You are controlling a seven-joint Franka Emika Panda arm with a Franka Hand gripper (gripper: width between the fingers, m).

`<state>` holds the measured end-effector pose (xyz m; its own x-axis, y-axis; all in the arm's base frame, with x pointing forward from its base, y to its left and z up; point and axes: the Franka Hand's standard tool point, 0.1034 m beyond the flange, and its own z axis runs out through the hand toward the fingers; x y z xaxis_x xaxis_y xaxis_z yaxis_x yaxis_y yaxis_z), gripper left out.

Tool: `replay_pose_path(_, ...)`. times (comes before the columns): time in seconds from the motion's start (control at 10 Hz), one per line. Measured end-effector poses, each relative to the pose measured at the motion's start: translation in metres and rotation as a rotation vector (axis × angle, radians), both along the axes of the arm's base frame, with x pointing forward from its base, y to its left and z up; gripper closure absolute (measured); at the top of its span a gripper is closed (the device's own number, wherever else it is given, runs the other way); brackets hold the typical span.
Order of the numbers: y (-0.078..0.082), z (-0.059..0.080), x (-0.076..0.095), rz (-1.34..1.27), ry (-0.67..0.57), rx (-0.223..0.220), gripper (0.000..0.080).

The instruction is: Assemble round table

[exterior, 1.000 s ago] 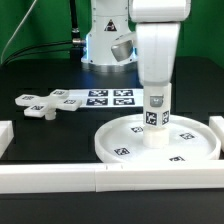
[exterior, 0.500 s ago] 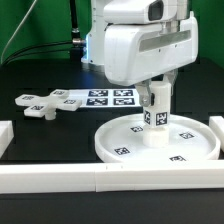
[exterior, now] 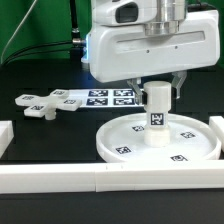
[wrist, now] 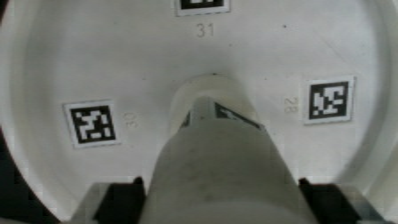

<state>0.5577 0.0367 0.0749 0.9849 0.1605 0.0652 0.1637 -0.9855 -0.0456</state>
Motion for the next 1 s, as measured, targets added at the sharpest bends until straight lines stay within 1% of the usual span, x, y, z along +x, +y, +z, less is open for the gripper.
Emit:
replay_pose_path(0.1,0.0003,-0.0003,0.0001,-0.117,0.006,0.014,0.0390)
replay_pose_path(0.3,0.0014,-0.0009,0.0001,-0.407,0.014,0.030,0.0390)
replay_pose_path(0.4,0.0015,-0.0010,0.0001,-0.510,0.011,0.033,0.0390)
replay_pose_path(0.5,0.0014,-0.0010,0.0001,-0.527,0.013,0.038,0.0390)
replay_pose_path(0.9,0.0003,-0.0014,-0.0002,-0.790,0.038,0.079,0.0390)
replay_pose_path(1.0,-0.0015,-0.0016,-0.0005,-0.921,0.054,0.108,0.0390)
